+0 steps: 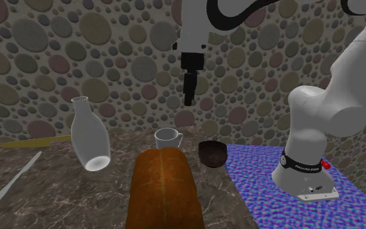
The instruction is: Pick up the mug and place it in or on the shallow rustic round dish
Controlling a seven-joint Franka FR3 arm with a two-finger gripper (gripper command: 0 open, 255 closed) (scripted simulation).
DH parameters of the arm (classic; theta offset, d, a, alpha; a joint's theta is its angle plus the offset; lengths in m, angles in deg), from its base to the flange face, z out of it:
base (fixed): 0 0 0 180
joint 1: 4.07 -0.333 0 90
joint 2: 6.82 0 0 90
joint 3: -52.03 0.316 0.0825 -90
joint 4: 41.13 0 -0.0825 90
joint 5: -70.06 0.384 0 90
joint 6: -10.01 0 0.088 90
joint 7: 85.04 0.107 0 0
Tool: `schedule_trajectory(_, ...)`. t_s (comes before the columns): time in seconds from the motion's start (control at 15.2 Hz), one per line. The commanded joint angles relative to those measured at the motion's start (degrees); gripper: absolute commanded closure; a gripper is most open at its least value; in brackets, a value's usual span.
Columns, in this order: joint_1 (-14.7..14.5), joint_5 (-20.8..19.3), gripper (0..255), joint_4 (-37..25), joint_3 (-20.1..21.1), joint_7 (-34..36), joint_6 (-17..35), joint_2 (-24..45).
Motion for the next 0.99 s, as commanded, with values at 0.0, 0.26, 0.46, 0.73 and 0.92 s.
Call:
schedule_trajectory(0.0,-0.1,0.0,0,-0.3,0.1,-0.2,3.5,4.1)
schedule_trajectory(0.26,-0.3,-0.1,0,-1.9,0.1,-0.8,9.4,12.2)
schedule_trajectory(0.46,-0.4,-0.2,0,-3.8,0.1,-1.2,13.3,18.5)
schedule_trajectory(0.73,-0.5,0.1,0,-3.2,0.1,-1.5,16.4,21.0)
schedule_trajectory(0.92,-0.6,0.3,0,-2.2,0.2,-1.7,18.7,22.4)
